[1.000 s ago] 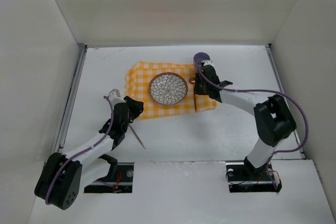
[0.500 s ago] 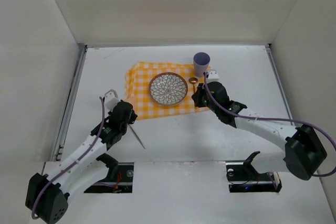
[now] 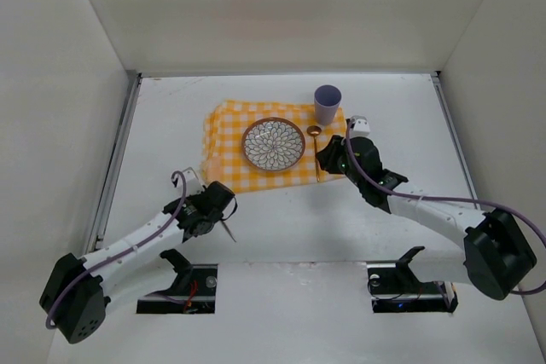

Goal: Set the dinner table for one person

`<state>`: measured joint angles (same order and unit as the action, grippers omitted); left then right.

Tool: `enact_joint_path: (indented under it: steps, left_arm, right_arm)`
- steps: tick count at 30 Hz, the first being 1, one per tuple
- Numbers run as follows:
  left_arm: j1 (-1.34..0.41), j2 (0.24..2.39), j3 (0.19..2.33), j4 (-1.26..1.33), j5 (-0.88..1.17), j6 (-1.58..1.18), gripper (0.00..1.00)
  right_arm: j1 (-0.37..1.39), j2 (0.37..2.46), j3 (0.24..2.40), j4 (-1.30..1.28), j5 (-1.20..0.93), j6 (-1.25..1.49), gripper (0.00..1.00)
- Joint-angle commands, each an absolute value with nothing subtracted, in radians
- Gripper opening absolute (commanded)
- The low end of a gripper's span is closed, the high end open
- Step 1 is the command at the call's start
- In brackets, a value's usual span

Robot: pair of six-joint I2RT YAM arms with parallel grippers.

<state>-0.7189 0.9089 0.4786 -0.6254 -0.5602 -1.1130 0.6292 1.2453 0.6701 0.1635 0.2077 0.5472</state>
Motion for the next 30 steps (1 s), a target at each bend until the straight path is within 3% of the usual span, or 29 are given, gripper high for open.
enact_joint_path:
  steps: [1,19,26,30]
  left_arm:
    - [-0.752,0.940,0.492,-0.628,-0.558,-1.154,0.31]
    - [-0.754,1.077,0.465,-0.463,-0.554,-1.108,0.31]
    - [-0.740,1.106,0.451,-0.462,-0.545,-1.097,0.26]
    - [-0.729,1.117,0.448,-0.462,-0.520,-1.091,0.18]
  right_arm:
    - [0.617,1.247,0.666,0.258,0.167,0.578,0.34]
    - [0.625,1.293,0.692,0.245,0.163,0.560,0.33]
    - [0.628,1.290,0.689,0.242,0.163,0.569,0.34]
    - [0.624,1.285,0.684,0.245,0.163,0.571,0.34]
